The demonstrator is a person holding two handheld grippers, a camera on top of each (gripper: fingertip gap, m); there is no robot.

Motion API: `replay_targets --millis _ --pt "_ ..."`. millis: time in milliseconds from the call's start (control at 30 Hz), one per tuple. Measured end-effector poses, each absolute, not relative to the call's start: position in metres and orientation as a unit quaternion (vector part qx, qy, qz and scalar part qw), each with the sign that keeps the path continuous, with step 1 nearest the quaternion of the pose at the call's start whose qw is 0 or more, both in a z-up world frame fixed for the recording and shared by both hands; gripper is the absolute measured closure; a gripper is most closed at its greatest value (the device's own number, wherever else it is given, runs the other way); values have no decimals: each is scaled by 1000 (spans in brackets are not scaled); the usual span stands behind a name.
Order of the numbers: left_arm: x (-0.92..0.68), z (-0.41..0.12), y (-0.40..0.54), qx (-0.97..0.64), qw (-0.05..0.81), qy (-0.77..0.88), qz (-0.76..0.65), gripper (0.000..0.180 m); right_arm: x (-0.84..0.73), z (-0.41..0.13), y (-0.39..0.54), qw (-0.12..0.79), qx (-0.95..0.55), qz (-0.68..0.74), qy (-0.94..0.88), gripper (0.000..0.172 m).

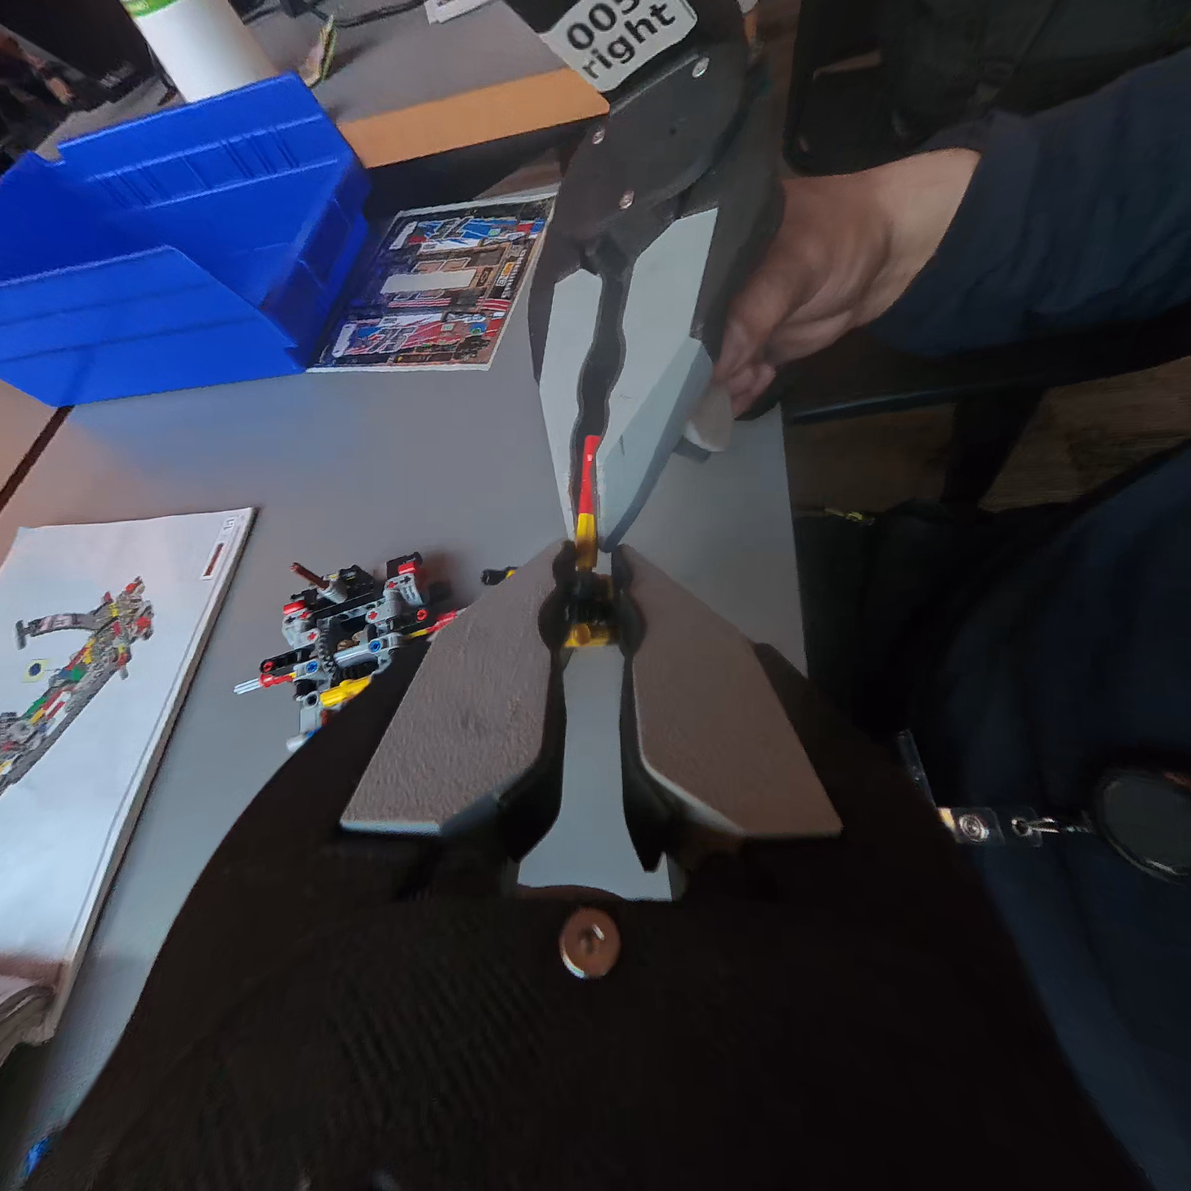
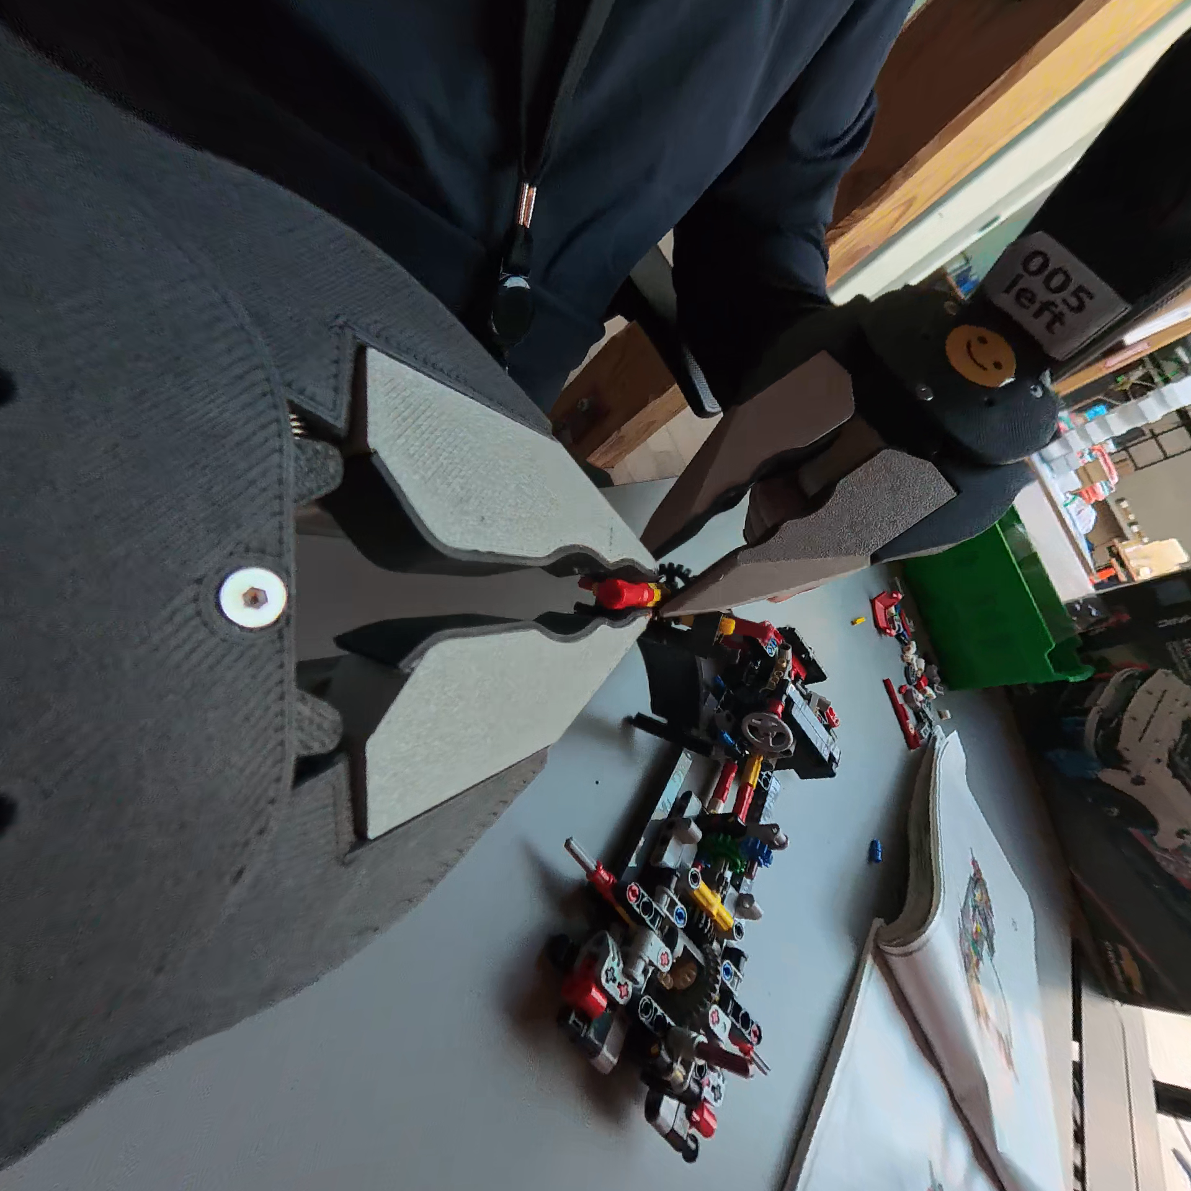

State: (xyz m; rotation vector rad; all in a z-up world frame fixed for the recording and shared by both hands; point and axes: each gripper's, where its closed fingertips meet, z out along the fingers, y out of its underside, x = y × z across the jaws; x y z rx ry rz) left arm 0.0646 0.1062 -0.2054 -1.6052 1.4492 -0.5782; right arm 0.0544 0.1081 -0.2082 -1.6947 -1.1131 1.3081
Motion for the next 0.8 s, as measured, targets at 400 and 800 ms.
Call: replay_targets --millis 400,800 --pt "65 -209 112 -639 457 607 -119 179 60 -211 112 320 -682 547 -365 168" --pt "65 -214 116 -628 465 623 -32 180 60 -215 114 306 -692 553 -349 168"
